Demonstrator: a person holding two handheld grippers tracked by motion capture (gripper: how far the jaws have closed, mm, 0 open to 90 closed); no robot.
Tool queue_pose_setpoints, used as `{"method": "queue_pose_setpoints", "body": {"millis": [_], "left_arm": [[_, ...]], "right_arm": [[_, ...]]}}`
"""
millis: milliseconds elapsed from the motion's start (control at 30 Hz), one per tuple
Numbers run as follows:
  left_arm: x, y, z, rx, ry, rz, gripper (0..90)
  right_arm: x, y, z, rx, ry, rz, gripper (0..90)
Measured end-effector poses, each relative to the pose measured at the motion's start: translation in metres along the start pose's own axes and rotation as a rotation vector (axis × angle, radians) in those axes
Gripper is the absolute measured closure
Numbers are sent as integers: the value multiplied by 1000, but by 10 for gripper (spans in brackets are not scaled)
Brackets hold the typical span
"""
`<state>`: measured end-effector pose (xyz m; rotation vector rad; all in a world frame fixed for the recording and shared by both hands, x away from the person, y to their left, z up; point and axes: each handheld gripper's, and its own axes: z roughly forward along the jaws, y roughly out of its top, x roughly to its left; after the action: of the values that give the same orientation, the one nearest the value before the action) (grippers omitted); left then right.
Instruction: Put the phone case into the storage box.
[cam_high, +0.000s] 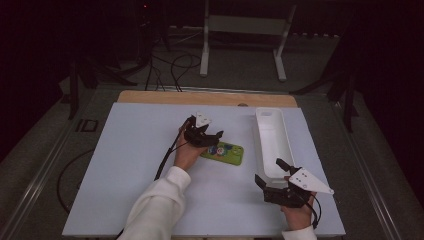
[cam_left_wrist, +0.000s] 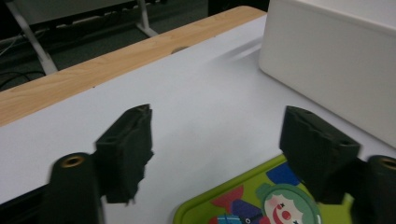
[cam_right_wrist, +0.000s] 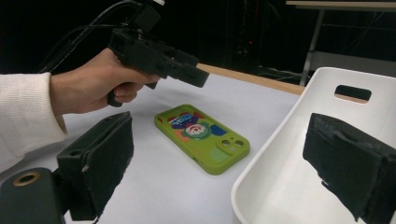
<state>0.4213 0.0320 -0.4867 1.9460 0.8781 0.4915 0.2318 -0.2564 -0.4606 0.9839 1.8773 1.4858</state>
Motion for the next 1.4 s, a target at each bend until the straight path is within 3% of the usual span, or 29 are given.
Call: {"method": "queue_pose_setpoints", "body": {"millis": [100,133,233,633,1033,1400], "left_arm": [[-1,0,3,7,-2,4,367],[0,-1,5,16,-16,7,437],[0,-2,10,31,-17,-4,496],[5,-10,20,88,-31,-19,893],[13,-21,31,162,-17,-30,900],[16,-25,37,200,-11,-33,900]], "right_arm": [[0,0,0,0,0,1,86],[-1,0,0,-2,-2,1,86],[-1,0,0,-4,-1,2,86],[-1,0,-1,-5,-2,4,86],[-1,0,-1,-7,-5,2,86],[-3,0,-1,-6,-9,6,86]]}}
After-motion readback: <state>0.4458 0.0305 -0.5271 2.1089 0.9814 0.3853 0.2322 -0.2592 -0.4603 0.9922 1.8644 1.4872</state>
